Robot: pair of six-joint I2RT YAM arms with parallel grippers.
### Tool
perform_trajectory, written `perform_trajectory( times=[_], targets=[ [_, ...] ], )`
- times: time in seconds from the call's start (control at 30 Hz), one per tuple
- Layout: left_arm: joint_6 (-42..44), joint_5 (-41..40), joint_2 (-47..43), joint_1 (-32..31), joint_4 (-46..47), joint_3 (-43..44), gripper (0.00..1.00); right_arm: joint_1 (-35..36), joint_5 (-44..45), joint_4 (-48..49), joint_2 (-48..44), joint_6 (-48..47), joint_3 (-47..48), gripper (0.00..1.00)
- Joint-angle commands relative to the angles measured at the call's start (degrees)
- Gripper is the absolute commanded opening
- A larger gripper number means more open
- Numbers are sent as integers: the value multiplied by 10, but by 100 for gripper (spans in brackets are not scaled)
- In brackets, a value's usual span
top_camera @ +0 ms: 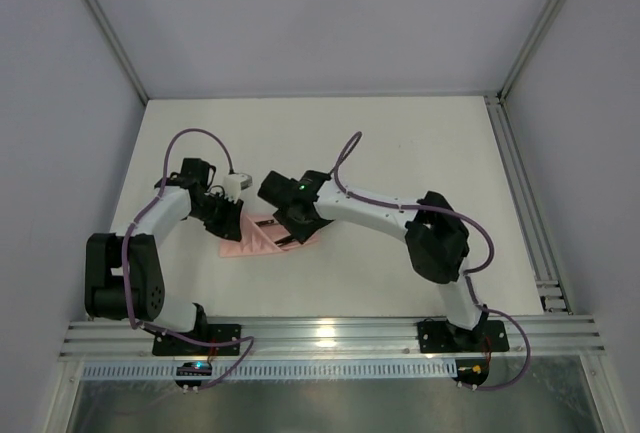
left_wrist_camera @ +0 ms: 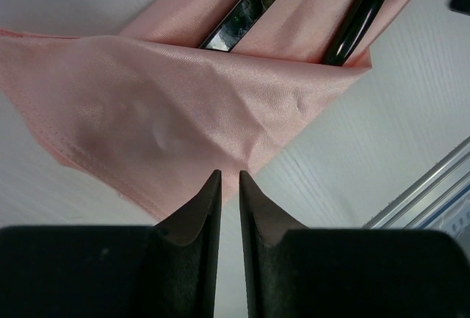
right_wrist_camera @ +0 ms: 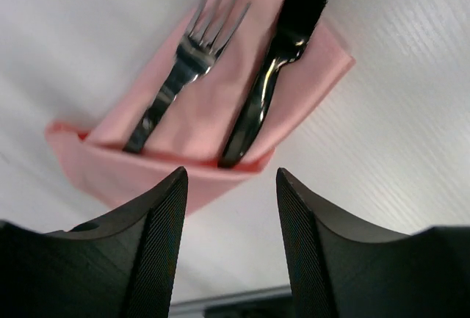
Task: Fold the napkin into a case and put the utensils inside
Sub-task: Insert the knife into the folded napkin.
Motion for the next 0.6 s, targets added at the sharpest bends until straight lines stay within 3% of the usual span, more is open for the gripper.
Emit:
perform_trajectory(
  times=[0.0, 0.07, 0.1, 0.13, 0.17, 0.2, 0.27, 0.3, 0.37, 0.4, 0.57],
  targets=[
    [7, 3, -3, 3, -11, 8, 16, 14, 44, -2, -102, -172, -7, 55],
    [10, -4, 1, 3, -13, 11, 17, 15, 47, 63, -137, -299, -24, 54],
    [12, -7, 1, 3, -15, 11, 16, 15, 26, 108, -183, -481, -59, 53],
    [14, -11, 3, 5, -18, 13, 17, 14, -1, 209, -206, -580, -79, 53],
    [15, -14, 4, 7, -20, 17, 17, 5, -34, 241, -228, -677, -112, 54],
    [15, -15, 4, 9, -28, 21, 17, 5, -49, 262, -264, -853, -123, 54],
    [14, -24, 4, 12, -38, 32, 17, -8, -62, 261, -292, -983, -153, 54],
    [12, -29, 4, 13, -44, 36, 17, -19, -78, 274, -318, -1091, -167, 54],
    [7, -45, 3, 13, -52, 44, 18, -57, -189, 290, -340, -1197, -205, 55],
    [5, -54, 3, 14, -58, 52, 18, -65, -223, 303, -353, -1294, -221, 59],
    [-10, -82, 3, 14, -73, 72, 20, -103, -287, 295, -324, -1526, -284, 61]
  ],
)
